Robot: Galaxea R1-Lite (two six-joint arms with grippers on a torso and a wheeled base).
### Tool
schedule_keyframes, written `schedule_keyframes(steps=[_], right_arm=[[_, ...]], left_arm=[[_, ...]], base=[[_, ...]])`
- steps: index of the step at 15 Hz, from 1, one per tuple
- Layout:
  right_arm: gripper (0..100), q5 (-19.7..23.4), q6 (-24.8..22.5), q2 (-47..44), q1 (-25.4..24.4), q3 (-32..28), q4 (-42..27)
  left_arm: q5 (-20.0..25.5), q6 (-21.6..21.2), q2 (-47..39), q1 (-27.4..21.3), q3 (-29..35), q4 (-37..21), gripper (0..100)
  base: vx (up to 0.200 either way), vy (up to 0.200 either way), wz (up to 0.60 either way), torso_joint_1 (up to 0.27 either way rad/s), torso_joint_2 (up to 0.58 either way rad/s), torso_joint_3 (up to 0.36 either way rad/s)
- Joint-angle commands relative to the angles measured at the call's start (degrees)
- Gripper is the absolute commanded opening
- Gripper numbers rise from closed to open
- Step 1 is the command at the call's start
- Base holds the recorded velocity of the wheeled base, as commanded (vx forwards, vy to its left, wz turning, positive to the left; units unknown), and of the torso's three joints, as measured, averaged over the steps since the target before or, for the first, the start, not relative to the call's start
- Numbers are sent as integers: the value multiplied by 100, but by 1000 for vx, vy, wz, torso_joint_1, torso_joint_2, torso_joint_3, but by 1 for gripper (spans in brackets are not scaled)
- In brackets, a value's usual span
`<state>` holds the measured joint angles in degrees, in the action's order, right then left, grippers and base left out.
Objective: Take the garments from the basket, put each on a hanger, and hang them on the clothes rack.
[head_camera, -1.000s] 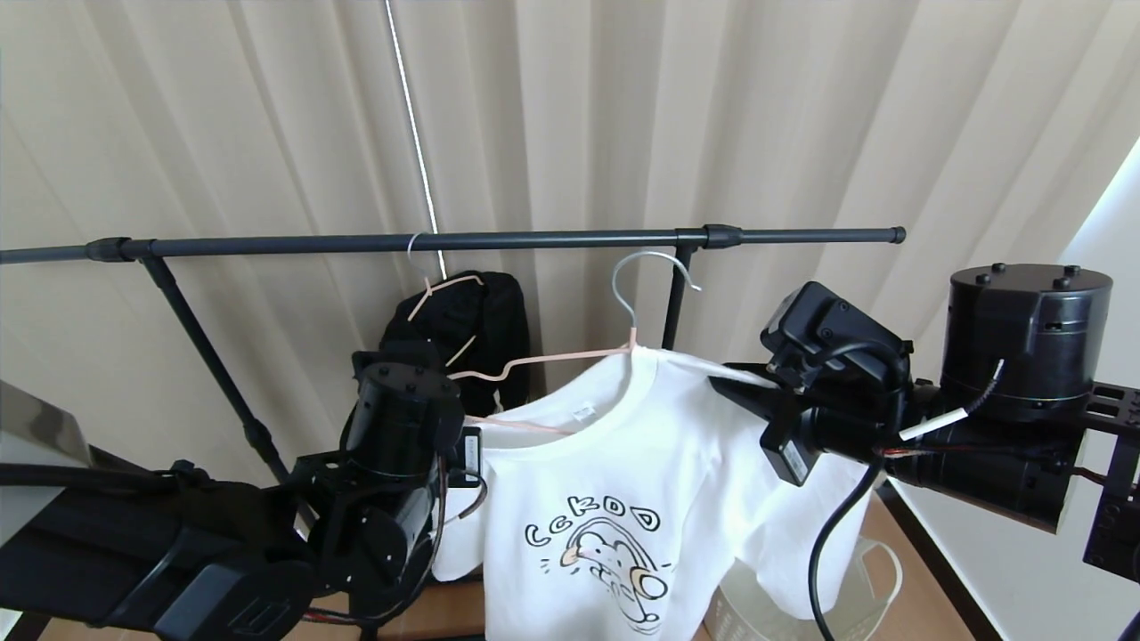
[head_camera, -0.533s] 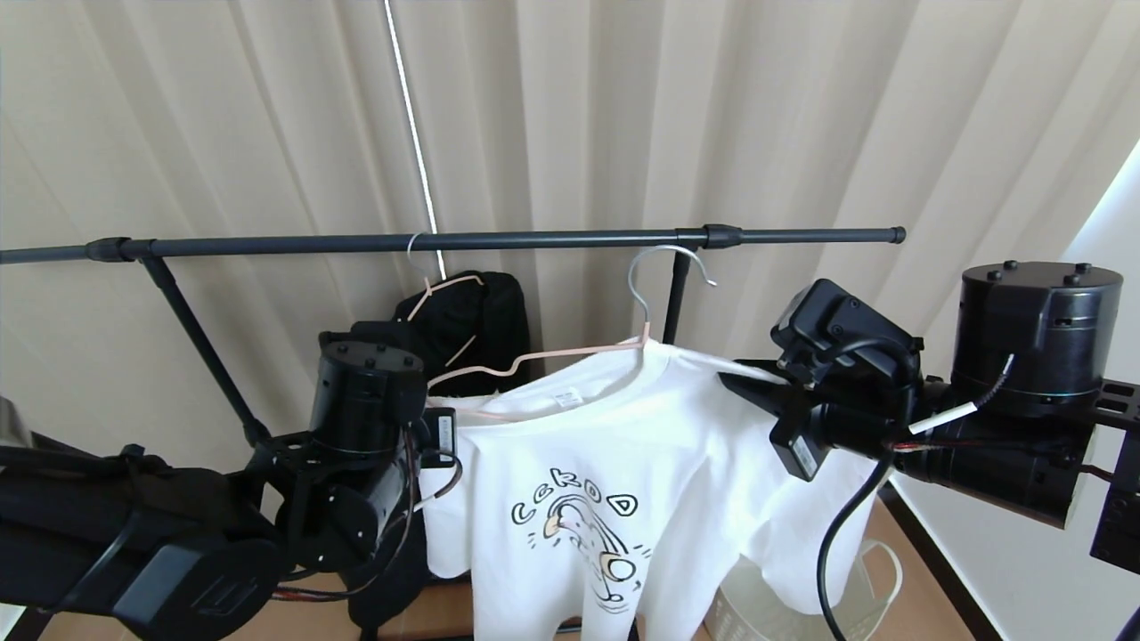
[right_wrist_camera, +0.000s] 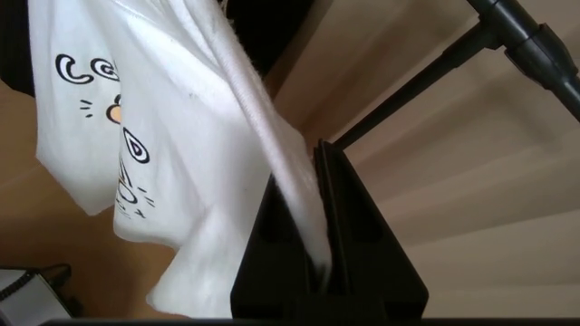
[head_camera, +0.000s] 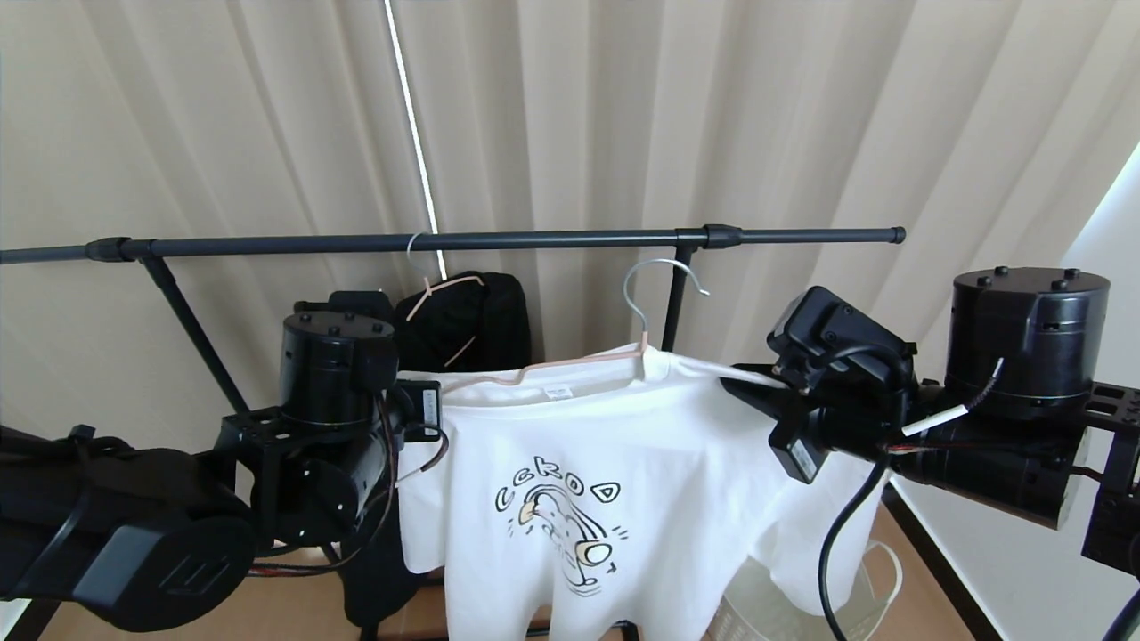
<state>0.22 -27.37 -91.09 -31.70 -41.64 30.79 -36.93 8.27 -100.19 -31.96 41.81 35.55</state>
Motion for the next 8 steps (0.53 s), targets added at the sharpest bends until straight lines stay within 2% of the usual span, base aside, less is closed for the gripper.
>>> schedule_keyframes(steps=[1, 2, 4, 6, 8], right_arm=[[0, -4, 12, -181, -65, -54, 14], [0, -13, 21, -234, -109, -90, 23], [0, -136, 109, -366, -153, -195, 23], [0, -136, 109, -366, -153, -195, 23], [0, -338, 399, -445, -170, -362, 23]], left_arm=[[1, -141, 79, -205, 160, -13, 0], [1, -220, 114, -293, 204, -13, 0], [1, -668, 220, -574, 275, -30, 0], [1, -668, 220, -574, 275, -30, 0], [1, -958, 220, -636, 336, -48, 0]], base=[[0, 0, 0, 0, 0, 0], [0, 0, 0, 0, 0, 0], [0, 0, 0, 0, 0, 0], [0, 0, 0, 0, 0, 0], [0, 0, 0, 0, 0, 0]])
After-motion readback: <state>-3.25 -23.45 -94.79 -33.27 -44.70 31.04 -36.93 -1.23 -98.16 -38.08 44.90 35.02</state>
